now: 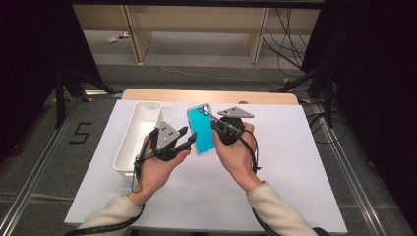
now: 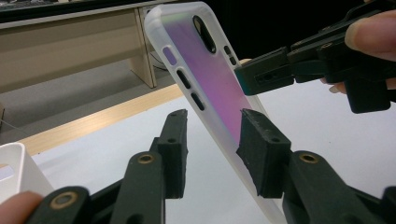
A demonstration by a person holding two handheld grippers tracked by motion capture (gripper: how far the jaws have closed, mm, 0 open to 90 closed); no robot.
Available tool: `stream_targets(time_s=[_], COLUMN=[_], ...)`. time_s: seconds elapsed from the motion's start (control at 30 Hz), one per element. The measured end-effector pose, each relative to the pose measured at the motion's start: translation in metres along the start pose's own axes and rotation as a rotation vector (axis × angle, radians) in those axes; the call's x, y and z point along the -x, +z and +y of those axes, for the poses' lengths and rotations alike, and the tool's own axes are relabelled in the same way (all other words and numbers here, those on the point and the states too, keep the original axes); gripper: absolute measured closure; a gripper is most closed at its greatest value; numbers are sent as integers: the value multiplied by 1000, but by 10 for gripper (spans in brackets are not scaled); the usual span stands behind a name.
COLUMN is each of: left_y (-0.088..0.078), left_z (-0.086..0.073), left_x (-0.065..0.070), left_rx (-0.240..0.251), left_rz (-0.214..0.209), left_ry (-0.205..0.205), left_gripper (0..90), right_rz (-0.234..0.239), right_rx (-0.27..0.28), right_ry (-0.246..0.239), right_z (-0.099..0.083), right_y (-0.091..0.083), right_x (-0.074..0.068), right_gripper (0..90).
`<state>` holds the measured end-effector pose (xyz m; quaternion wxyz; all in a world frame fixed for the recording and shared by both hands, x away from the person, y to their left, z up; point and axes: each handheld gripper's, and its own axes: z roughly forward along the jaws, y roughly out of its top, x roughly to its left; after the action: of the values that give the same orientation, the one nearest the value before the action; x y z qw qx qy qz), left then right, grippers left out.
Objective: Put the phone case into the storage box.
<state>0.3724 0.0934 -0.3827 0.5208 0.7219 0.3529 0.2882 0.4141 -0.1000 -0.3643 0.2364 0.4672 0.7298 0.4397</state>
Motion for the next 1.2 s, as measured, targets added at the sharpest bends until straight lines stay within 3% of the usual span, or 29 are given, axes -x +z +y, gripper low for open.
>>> stream_targets(time_s=[0.43,0.63,1.2], left_y=[1,2,1], left_z=[0,-1,-3], left_x=[-4,-9,-18], left_rx=[-7,1,8], left_rz=[15,23,48], left_ry=[-30,-69,-123], left_gripper=[693,731,805], right_rz=[3,-8,18], right_rx=[15,39,40], right_ry=[-17,-35,-27], right_z=[0,0,-1], right_y=[-2,-4,-6], right_x=[-5,-8,-15], right_gripper=[890,887,878])
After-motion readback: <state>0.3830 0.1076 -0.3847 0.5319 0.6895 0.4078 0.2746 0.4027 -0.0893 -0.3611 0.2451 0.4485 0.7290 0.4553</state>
